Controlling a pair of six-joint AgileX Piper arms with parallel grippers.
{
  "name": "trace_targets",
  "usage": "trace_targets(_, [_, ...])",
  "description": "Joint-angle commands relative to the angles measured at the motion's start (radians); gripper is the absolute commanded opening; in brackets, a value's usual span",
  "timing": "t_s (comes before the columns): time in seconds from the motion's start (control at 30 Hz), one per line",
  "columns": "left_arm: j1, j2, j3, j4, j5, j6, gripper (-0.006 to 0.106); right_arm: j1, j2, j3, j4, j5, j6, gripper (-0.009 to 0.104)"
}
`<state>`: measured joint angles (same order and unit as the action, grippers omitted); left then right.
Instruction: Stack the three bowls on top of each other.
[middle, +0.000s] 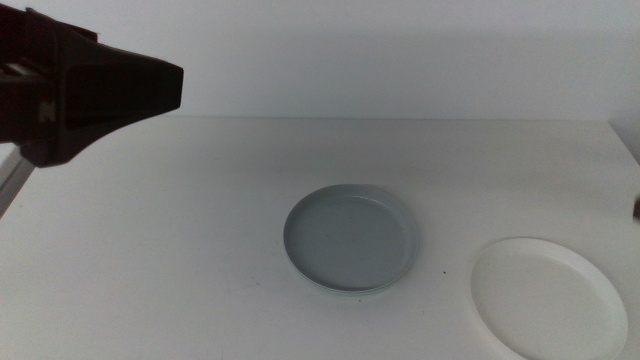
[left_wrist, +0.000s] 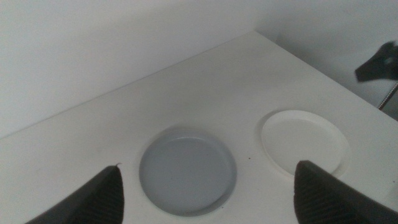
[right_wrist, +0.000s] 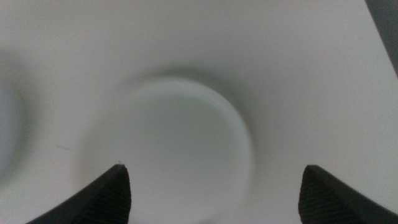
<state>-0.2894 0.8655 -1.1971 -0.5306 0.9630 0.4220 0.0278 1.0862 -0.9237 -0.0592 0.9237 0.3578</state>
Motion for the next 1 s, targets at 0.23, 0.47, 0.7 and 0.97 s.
trace_targets(0.23, [0.0, -0.004, 0.001, -0.001, -0.011, 0.0, 0.094, -0.195, 0.366, 0.025, 0.248, -0.066, -0.283, 0.093])
trace_targets(0.47, [0.0, -0.004, 0.001, -0.001, -0.011, 0.0, 0.094, -0.197, 0.604, 0.025, 0.236, -0.143, -0.287, 0.085])
trace_targets(0.7, [0.0, -0.004, 0.001, -0.001, -0.011, 0.0, 0.094, -0.197, 0.703, 0.025, 0.237, -0.187, -0.287, 0.017])
trace_targets(0.97, [0.0, -0.004, 0.001, -0.001, -0.011, 0.0, 0.094, -0.183, 0.45, -0.059, 0.312, -0.148, -0.242, -0.003])
